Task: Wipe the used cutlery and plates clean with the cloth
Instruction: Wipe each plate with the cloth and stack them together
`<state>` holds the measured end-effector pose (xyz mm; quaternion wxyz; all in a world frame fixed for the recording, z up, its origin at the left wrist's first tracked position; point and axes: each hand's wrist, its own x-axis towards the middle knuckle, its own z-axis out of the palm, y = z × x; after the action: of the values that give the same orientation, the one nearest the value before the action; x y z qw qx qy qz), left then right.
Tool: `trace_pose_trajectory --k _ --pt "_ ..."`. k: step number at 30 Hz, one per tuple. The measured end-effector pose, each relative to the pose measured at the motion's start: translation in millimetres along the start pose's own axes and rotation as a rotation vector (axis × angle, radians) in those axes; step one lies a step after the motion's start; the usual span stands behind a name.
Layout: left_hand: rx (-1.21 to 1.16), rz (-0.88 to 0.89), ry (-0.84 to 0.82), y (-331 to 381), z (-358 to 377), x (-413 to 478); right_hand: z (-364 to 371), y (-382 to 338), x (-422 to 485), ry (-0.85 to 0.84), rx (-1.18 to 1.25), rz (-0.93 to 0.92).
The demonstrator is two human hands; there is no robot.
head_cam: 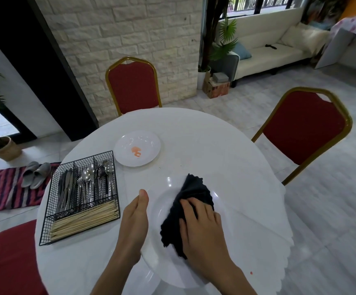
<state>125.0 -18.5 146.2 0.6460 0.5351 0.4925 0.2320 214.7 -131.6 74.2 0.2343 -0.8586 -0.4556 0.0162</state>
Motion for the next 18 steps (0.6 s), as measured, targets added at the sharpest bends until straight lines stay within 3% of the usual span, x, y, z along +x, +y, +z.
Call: trace_pose_trajectory --k 7,18 --pt "-0.003 0.040 0.025 -4 -8 4 11 1 -15 -0.036 -0.076 0.035" --pt "0.037 -0.037 0.068 -27 -4 9 20 7 -27 -0.057 -0.034 0.071"
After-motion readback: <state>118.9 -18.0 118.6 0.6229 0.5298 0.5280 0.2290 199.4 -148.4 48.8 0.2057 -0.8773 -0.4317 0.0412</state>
